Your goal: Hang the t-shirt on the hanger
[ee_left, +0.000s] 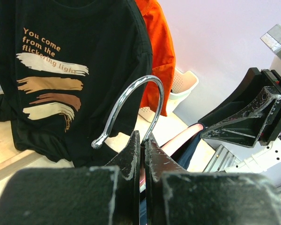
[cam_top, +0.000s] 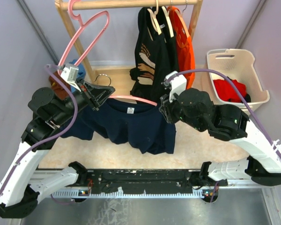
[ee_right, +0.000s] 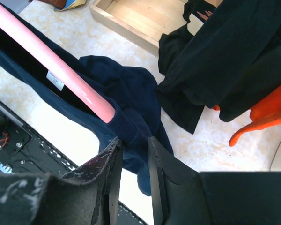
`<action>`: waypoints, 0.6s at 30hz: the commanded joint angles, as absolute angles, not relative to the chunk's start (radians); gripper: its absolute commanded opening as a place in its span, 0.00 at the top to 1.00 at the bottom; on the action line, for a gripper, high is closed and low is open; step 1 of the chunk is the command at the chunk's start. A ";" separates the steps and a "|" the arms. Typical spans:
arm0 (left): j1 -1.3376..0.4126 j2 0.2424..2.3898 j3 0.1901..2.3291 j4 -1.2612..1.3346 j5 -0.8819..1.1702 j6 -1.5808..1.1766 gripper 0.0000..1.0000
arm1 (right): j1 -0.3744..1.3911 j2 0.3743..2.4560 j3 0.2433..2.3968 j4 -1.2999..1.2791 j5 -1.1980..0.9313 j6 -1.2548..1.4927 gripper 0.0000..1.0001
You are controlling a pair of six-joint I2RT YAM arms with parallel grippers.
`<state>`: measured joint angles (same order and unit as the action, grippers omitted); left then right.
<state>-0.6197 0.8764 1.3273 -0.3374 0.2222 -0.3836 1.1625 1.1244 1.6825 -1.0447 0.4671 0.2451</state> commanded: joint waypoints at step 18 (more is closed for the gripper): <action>-0.618 0.893 1.373 -0.274 0.266 -0.388 1.00 | 1.167 1.063 1.703 -0.920 0.465 0.191 0.99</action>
